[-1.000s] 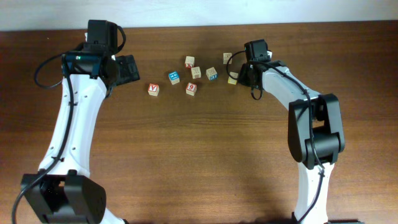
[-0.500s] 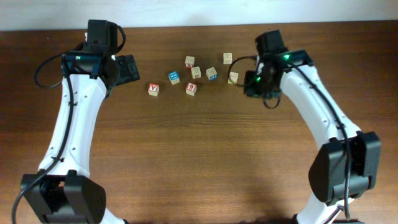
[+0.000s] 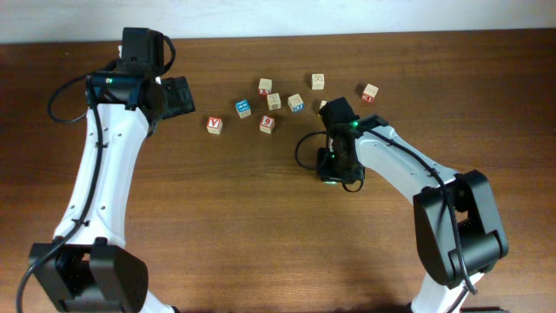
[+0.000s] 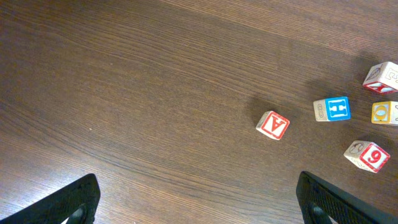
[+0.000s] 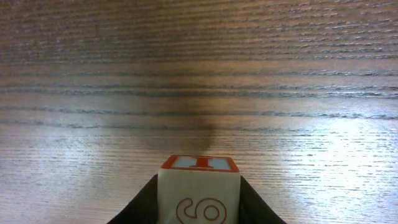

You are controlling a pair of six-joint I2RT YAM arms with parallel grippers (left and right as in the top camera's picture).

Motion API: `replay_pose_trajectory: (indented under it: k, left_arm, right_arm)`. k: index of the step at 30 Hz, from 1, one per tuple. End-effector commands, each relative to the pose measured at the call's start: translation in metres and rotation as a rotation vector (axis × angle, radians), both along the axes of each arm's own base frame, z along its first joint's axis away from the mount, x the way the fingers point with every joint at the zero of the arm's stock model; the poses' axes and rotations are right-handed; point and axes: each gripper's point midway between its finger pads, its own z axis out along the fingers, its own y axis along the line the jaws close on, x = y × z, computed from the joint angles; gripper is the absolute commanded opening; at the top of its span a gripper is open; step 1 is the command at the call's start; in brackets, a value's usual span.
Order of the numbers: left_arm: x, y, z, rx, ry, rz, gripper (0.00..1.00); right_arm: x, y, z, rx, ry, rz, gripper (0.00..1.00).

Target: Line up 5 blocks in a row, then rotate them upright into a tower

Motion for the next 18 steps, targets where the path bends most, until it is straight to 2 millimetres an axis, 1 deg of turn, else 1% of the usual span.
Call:
replay_pose_trajectory:
  k: [1, 3, 5, 6, 10, 12, 14, 15, 16, 18]
  left_arm:
    - [0.005, 0.002, 0.004, 0.005, -0.017, 0.019, 0.99]
    - [0.005, 0.002, 0.004, 0.005, -0.017, 0.019, 0.99]
    - [0.005, 0.002, 0.004, 0.005, -0.017, 0.019, 0.99]
    - [0.005, 0.002, 0.004, 0.005, -0.017, 0.019, 0.99]
    - [0.005, 0.002, 0.004, 0.005, -0.017, 0.019, 0.99]
    - [0.005, 0.002, 0.004, 0.005, -0.017, 0.019, 0.99]
    - [0.005, 0.002, 0.004, 0.005, -0.017, 0.019, 0.99]
    - [0.005, 0.002, 0.004, 0.005, -0.017, 0.019, 0.99]
    - [0.005, 0.002, 0.004, 0.005, -0.017, 0.019, 0.99]
    - [0.005, 0.002, 0.004, 0.005, -0.017, 0.019, 0.99]
  right_arm:
    - [0.000, -0.002, -0.003, -0.012, 0.000, -0.013, 0.34]
    - [0.000, -0.002, -0.003, -0.012, 0.000, -0.013, 0.40]
    - [0.000, -0.002, -0.003, -0.012, 0.000, -0.013, 0.42]
    - [0.000, -0.002, -0.003, -0.012, 0.000, -0.013, 0.45]
    - [0.001, -0.001, -0.003, -0.010, -0.003, -0.013, 0.45]
    - [0.004, 0.001, 0.003, -0.005, -0.011, 0.000, 0.45]
    - [0.009, 0.003, 0.017, -0.001, -0.024, 0.016, 0.45]
    - [0.013, 0.004, 0.028, 0.001, -0.039, 0.033, 0.45]
    - [0.016, 0.006, 0.043, 0.006, -0.059, 0.052, 0.45]
    - [0.022, 0.007, 0.080, 0.015, -0.106, 0.081, 0.46]
